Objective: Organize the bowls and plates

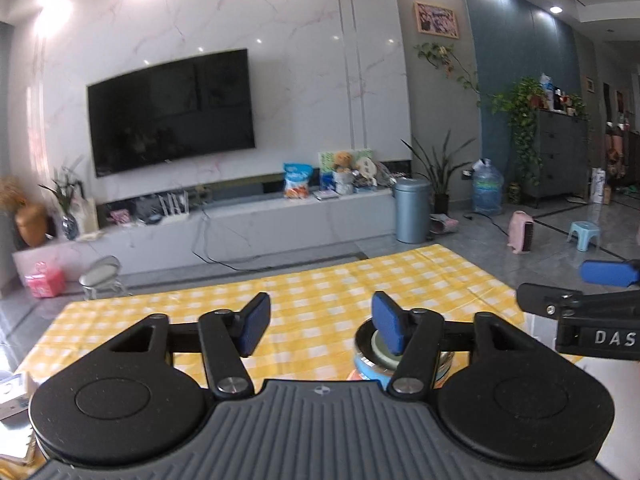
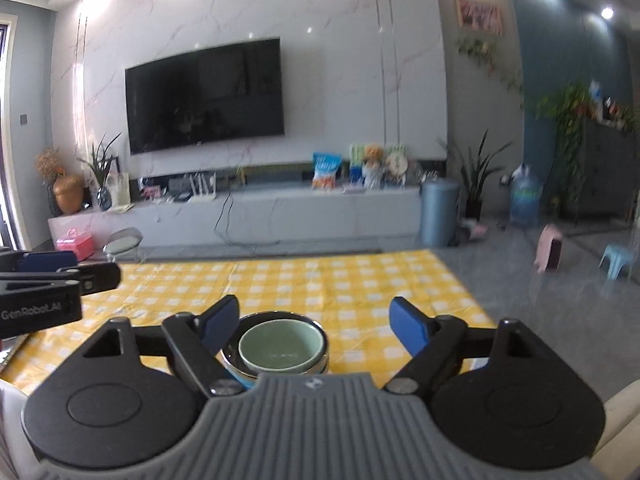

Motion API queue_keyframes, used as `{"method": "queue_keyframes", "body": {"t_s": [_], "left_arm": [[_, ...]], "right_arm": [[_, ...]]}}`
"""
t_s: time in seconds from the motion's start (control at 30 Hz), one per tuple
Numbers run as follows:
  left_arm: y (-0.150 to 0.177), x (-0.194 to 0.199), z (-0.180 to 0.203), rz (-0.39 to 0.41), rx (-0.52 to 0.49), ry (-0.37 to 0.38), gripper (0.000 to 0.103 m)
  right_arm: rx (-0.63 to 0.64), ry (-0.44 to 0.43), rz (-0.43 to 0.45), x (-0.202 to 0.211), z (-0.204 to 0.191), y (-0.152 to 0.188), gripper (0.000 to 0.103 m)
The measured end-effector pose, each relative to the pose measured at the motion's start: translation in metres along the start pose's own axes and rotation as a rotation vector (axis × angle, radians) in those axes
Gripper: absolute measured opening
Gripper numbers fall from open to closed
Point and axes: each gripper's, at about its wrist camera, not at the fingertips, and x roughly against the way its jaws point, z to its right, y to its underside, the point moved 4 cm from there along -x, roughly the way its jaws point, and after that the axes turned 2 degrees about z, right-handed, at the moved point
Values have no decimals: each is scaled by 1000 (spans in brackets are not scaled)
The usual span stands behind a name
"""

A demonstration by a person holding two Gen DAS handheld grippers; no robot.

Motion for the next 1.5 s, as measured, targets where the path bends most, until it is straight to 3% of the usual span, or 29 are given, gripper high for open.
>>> {"method": "queue_keyframes", "body": {"t_s": [0.2, 0.4, 0.8, 1.2, 1.5], "left_arm": [[25, 2, -1, -11, 49, -90, 86], [46, -9, -7, -77, 68, -62, 87], [74, -27, -4, -185, 22, -52, 88], [83, -32, -13, -226, 38, -70, 87], [80, -28, -15, -222, 47, -64, 88]], "right_arm": [[-17, 41, 35, 14, -1, 20, 92], [-52, 47, 40, 15, -5, 33, 98], [-43, 43, -72, -19, -14, 61, 99], [-19, 22, -140, -40, -25, 74, 99], [2, 15, -142, -40, -30, 74, 99]]}}
